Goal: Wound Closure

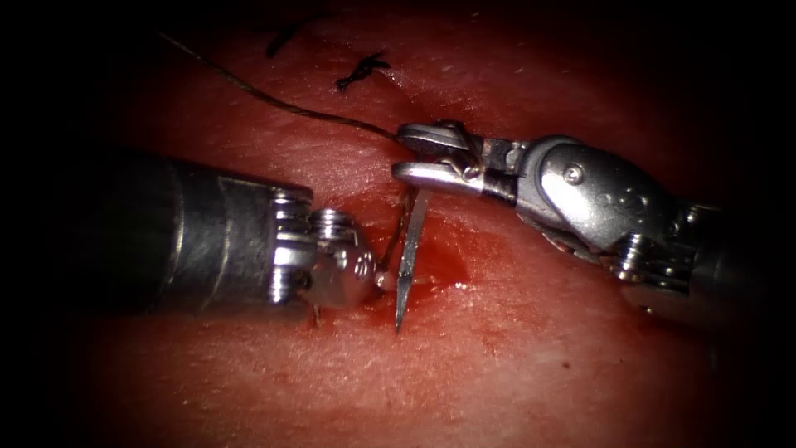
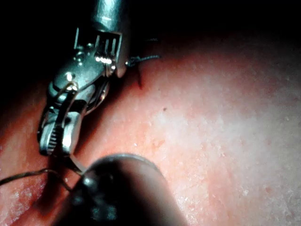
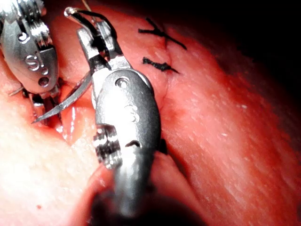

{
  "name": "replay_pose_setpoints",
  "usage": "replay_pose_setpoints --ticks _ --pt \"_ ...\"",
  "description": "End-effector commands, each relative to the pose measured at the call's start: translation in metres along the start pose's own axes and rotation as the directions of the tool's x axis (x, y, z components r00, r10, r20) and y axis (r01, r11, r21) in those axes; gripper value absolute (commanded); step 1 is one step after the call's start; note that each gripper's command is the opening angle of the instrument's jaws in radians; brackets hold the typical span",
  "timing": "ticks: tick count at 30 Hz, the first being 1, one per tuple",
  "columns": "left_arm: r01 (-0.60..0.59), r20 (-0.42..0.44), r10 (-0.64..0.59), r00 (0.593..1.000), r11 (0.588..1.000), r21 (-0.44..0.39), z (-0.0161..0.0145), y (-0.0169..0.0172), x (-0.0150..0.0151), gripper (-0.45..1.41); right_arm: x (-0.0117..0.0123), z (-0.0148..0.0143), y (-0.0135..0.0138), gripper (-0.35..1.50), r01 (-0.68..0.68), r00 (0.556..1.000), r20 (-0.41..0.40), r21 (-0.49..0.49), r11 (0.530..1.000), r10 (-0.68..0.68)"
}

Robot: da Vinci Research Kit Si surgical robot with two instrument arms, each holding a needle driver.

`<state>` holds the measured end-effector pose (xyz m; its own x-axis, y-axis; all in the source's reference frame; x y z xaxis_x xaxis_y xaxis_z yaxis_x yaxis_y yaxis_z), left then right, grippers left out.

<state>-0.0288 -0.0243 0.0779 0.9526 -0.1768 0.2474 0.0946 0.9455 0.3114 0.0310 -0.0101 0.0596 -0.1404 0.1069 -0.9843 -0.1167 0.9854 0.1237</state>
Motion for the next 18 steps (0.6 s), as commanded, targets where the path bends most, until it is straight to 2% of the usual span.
replay_pose_setpoints --ticks 1,5,8,12,18 --pt "-0.001 -0.006 0.001 1.000 1.000 0.003 0.0004 -0.0001 -0.0006 0.27 -0.0005 0.0006 0.0008 -0.35 0.031 1.000 -0.002 -0.001 1.000 -0.031" --pt "-0.011 -0.031 0.013 0.999 0.999 0.047 0.0007 -0.0009 -0.0007 0.34 -0.0007 0.0005 0.0007 -0.35 0.098 0.995 -0.002 -0.003 0.995 -0.098" --pt "-0.015 -0.012 0.016 1.000 0.996 0.091 0.0010 -0.0011 -0.0008 0.53 -0.0008 0.0006 0.0004 -0.35 0.130 0.991 0.000 -0.005 0.991 -0.130" --pt "-0.021 0.015 0.019 1.000 0.990 0.140 0.0006 -0.0018 -0.0011 0.58 -0.0009 0.0007 0.0003 -0.35 0.167 0.986 0.000 -0.010 0.986 -0.167" --pt "-0.025 0.042 0.019 0.999 0.987 0.159 -0.0003 -0.0026 -0.0015 0.58 -0.0017 0.0007 -0.0009 -0.35 0.226 0.974 0.010 -0.004 0.974 -0.226"
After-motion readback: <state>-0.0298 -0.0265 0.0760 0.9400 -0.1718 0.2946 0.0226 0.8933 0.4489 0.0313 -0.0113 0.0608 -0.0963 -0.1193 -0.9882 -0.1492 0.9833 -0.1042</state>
